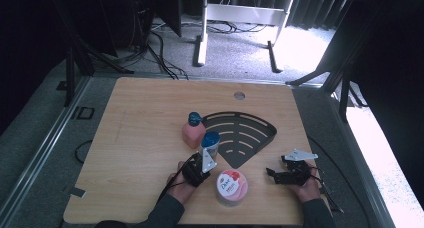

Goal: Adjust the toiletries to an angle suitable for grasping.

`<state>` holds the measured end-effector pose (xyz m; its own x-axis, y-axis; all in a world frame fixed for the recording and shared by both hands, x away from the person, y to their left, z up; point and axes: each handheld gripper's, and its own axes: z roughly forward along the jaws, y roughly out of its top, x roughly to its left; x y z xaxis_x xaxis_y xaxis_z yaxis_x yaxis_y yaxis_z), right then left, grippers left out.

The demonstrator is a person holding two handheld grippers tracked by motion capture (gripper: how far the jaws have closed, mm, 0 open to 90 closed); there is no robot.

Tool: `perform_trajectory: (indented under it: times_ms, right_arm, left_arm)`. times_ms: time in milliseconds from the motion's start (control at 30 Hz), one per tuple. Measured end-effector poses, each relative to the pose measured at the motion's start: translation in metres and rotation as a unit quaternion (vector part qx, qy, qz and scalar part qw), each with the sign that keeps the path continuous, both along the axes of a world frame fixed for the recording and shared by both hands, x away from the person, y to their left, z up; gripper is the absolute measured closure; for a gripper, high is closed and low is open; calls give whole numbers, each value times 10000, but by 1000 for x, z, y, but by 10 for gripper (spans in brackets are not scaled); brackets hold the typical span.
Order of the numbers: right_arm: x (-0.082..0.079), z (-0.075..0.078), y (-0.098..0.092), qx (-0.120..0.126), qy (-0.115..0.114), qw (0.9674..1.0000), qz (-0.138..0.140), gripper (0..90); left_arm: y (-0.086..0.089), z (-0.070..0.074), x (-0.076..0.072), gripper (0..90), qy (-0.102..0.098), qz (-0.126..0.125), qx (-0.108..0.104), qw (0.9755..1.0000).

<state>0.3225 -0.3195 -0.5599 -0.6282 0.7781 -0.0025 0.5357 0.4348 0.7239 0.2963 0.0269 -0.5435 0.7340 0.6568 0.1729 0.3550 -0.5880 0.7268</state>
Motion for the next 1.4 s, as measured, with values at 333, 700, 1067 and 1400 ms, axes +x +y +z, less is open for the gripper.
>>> perform_trajectory:
  times_ms: [333,700,1067,1400]
  right_arm:
    - [0,0,0,2,-3,10000,0,157]
    - [0,0,0,2,1,10000,0,157]
    - [0,0,0,1,3,10000,-3,157]
    - [0,0,0,2,-2,10000,1,157]
  left_arm:
    - [-6,-5,19,897,78,287,17,9996]
    - [-4,-6,34,896,102,453,26,9989]
    - [2,-3,33,886,231,419,-209,9986]
    - [13,18,-10,788,315,-725,-555,9953]
